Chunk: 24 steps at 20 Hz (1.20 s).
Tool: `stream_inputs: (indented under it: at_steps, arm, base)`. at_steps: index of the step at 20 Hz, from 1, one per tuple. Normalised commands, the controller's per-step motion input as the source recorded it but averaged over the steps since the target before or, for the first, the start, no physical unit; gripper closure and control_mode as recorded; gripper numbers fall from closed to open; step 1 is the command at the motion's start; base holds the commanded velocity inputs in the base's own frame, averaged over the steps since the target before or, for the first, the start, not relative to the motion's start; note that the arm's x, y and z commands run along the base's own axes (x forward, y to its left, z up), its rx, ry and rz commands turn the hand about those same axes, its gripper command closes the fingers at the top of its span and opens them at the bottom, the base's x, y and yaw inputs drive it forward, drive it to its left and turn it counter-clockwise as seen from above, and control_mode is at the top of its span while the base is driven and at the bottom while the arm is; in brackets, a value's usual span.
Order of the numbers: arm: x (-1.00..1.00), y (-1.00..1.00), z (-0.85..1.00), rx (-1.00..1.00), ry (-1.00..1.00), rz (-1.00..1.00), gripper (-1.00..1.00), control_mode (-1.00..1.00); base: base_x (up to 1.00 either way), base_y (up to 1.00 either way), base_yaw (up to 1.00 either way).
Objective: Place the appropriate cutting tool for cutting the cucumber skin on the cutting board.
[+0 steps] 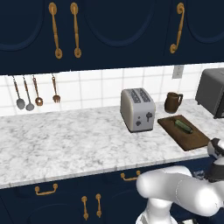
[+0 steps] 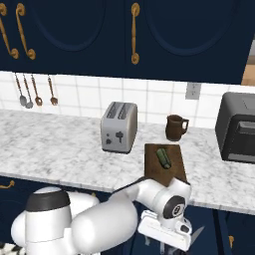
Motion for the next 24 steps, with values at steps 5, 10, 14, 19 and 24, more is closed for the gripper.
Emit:
stream_inputs:
  at_steps: [5, 10, 14, 19, 24]
  arm:
    - [0.54, -0.19, -0.33, -0.07, -0.05, 0.00, -1.00, -1.00]
    - [0.59, -0.05, -0.20, 0.00, -0.01, 0.01, -1.00, -1.00]
    - [0.31, -0.14, -0.28, 0.00, 0.00, 0.04, -1.00, -1.00]
    - [0.23, -0.01, -0.42, -0.01, 0.00, 0.04, -1.00, -1.00]
    - [0.16, 0.00, -0.40, 0.00, 0.00, 0.06, -1.00, -1.00]
  base:
    - [0.00, 0.00, 0.00]
    - [0.00, 0.00, 0.00]
    - [0.00, 0.00, 0.00]
    - [0.00, 0.00, 0.00]
    - [0.00, 0.00, 0.00]
